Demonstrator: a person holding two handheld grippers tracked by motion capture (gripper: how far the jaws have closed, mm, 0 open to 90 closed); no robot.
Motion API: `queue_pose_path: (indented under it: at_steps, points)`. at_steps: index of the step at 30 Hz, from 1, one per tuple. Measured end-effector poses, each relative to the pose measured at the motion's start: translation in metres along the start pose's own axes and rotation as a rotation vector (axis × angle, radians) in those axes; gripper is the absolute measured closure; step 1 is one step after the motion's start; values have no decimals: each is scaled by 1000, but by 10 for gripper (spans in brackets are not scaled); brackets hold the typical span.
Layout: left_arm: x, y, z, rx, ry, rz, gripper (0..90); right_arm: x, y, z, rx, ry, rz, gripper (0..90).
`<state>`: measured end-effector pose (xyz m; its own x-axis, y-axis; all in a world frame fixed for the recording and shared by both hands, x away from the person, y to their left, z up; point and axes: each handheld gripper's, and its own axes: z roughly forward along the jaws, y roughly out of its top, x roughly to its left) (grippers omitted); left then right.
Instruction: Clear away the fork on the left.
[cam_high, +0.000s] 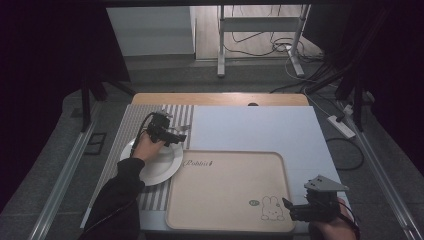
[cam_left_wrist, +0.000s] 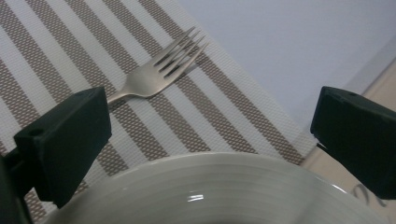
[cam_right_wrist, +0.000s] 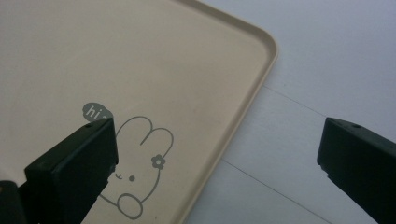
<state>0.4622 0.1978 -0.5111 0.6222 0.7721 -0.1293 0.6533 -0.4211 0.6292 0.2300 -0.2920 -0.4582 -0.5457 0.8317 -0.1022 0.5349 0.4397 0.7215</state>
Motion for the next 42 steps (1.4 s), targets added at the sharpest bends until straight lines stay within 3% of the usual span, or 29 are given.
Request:
queue_pose_path:
  at_steps: [3, 6, 9, 10, 11, 12, 13, 14, 16, 19, 20, 23, 25, 28, 33, 35, 37, 42]
  points:
    - [7, 3, 1, 27, 50, -10, 0, 0, 0, 0, 0, 0, 0, 0]
    - [13, 4, -1, 28, 46, -14, 13, 0, 0, 0, 1, 1, 0, 0]
    - [21, 6, -5, 26, 71, -32, 56, 0, 0, 0, 1, 1, -1, 0]
    - [24, 6, -7, 25, 84, -37, 100, 0, 0, 0, 1, 2, -2, 0]
    - [28, 6, -9, 31, 88, -44, 242, 0, 0, 0, 2, 2, -1, 0]
    - [32, 6, -10, 34, 78, -56, 242, 0, 0, 0, 2, 2, -1, 0]
    - [36, 6, -12, 36, 77, -66, 411, 0, 0, 0, 2, 1, -2, 0]
    - [40, 6, -13, 41, 88, -68, 411, 0, 0, 0, 2, 1, -2, 0]
    - [47, 5, -16, 48, 105, -72, 619, 0, 0, 0, 2, 1, -2, 0]
    - [59, 3, -16, 87, 123, -96, 844, 0, 0, 0, 3, 2, -3, 0]
    - [63, 2, -16, 94, 124, -108, 880, 0, 0, 0, 3, 2, -3, 0]
    - [74, 0, -15, 112, 144, -107, 888, 0, 0, 0, 2, 3, -3, 0]
    - [84, -1, -15, 120, 161, -127, 888, 0, 0, 0, 3, 4, -3, 0]
    - [90, -2, -13, 136, 173, -141, 888, 0, 0, 0, 3, 4, -4, 0]
    - [97, -5, -8, 205, 213, -155, 887, 0, 0, 0, 2, 5, -3, 0]
    - [99, -8, -11, 211, 190, -193, 888, 0, 0, 0, 2, 6, -4, 0]
    - [99, -9, -12, 215, 180, -204, 888, 0, 0, 0, 2, 7, -5, 0]
    - [95, -14, -18, 255, 125, -186, 889, 1, 0, 0, 4, 6, -9, 0]
